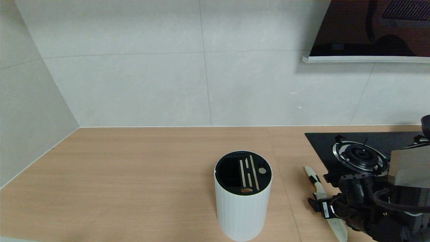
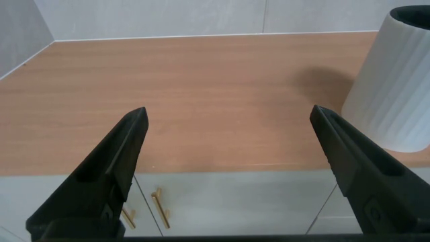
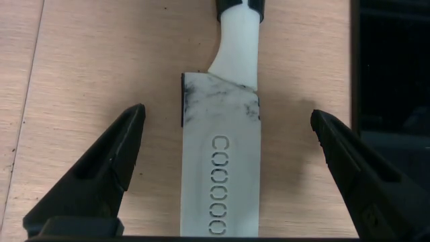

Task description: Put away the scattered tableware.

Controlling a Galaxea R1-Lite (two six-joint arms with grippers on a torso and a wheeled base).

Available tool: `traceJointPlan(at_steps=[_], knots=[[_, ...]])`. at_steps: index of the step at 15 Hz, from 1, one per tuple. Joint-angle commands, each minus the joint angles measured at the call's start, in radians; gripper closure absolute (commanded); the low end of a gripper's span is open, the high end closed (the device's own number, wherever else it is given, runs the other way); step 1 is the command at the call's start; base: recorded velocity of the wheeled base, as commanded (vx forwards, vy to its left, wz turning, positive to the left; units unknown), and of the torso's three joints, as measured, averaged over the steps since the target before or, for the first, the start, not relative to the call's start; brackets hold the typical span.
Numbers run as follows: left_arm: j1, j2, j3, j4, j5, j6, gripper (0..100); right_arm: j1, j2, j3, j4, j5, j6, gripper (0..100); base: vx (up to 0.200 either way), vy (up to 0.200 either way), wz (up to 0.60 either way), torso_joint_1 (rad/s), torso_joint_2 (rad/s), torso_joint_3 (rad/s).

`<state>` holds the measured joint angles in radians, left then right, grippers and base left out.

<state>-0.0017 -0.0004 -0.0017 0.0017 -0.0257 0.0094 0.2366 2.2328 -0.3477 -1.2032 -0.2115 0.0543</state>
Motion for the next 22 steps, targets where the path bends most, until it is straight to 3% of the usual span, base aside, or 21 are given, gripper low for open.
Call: traceJointPlan(at_steps=[1,4,5,16,22], knots=[[0.0,0.0,0.0,0.0,0.0,0.0,0,0.0,0.001,-0.002,0.002,0.0,-0.001,0,0.0,0.0,0.0,0.0,0.0,0.0],[0.0,0.0,0.0,0.0,0.0,0.0,0,0.0,0.002,-0.008,0.002,0.0,0.009,0,0.0,0.0,0.0,0.0,0.0,0.0],[0.0,0.0,0.0,0.0,0.0,0.0,0,0.0,0.002,-0.008,0.002,0.0,0.013,100,0.0,0.0,0.0,0.0,0.0,0.0],[0.0,0.0,0.0,0.0,0.0,0.0,0,0.0,-0.012,-0.007,0.002,0.0,0.013,100,0.0,0.0,0.0,0.0,0.0,0.0],[0.0,0.0,0.0,0.0,0.0,0.001,0,0.0,-0.249,0.026,0.011,0.0,0.013,100,0.0,0.0,0.0,0.0,0.0,0.0]])
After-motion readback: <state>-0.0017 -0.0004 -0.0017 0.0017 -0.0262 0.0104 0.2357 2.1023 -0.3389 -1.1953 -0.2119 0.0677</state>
